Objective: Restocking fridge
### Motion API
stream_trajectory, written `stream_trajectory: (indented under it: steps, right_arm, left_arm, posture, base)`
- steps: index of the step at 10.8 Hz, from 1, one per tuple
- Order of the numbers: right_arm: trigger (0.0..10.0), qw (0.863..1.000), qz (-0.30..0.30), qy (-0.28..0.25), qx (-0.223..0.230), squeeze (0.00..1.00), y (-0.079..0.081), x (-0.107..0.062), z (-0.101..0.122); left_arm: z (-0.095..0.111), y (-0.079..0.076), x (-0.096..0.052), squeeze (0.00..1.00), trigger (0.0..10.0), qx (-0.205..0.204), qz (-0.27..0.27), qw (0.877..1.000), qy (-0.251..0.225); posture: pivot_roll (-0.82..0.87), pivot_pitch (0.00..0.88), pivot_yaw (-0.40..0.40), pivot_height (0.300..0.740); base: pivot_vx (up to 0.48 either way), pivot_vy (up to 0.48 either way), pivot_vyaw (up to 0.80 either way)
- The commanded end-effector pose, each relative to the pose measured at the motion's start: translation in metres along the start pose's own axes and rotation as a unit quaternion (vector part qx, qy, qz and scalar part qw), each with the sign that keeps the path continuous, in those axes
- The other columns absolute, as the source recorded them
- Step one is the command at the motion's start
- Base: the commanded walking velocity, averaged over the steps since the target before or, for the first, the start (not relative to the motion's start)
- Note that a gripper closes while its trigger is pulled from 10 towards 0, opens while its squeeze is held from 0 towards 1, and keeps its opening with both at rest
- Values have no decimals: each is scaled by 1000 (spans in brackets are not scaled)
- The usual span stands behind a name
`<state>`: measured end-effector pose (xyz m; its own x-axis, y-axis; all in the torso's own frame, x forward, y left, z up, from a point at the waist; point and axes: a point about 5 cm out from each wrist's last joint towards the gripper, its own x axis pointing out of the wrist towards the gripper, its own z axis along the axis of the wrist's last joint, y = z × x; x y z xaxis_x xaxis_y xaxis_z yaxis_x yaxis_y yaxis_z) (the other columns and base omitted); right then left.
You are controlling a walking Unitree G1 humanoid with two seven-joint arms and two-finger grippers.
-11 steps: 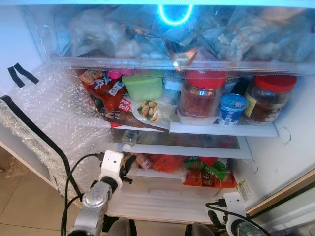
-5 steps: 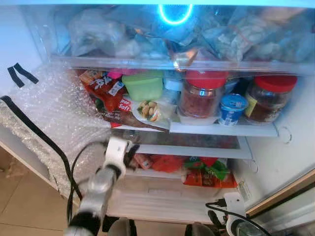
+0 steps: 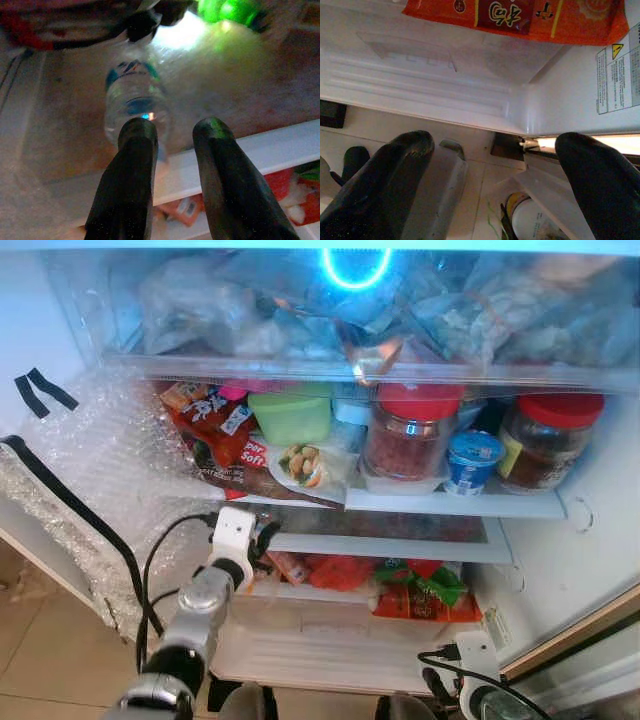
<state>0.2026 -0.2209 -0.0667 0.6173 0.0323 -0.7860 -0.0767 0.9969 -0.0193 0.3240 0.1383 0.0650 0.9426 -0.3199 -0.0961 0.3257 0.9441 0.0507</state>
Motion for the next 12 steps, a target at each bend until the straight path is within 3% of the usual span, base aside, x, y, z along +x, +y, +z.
stream_trajectory:
  steps: [1,3,6,7,8,9,11,12]
  right_arm:
    - [10000,1000,-2,4,1,0,-3,-1,-2]
    - [10000,1000,-2,5,2,0,-2,-1,-3]
    - [10000,1000,-1,6,6,0,-2,-1,-4]
    - [10000,1000,-3,5,10,0,-1,-1,-5]
    - [10000,1000,-7,4,15,0,-1,-1,-5]
    - [10000,1000,-11,4,18,0,-1,-1,-5]
    - [10000,1000,-12,4,21,0,-1,-1,-6]
    - [10000,1000,-12,4,21,0,-1,-1,-6]
  left_arm:
    - [0,-2,-3,0,10000,-5,-5,1000,-12]
    - [0,-17,-15,0,10000,19,-32,999,-37]
    - [-6,-24,-38,0,10000,9,-26,999,-37]
    - [-19,-24,-48,0,10000,-33,-37,999,-3]
    - [-27,-25,-54,0,10000,-44,-54,997,27]
    - [-38,-22,-65,0,10000,-34,-59,995,68]
    - [-64,-4,-83,0,10000,-1,-10,991,134]
    - [-77,2,-93,0,10000,-6,17,986,164]
  posture:
    - [-28,55,-5,655]
    - [-26,58,0,655]
    - [-12,59,4,655]
    - [-14,59,4,655]
    - [-14,59,7,655]
    - [-11,56,12,655]
    - [-8,56,14,655]
    - [-7,57,15,655]
  base:
    - [0,0,0]
    - [0,0,0]
    - [0,0,0]
    - [0,0,0]
    - [0,0,0]
    - [0,0,0]
    - [0,0,0]
    - [0,0,0]
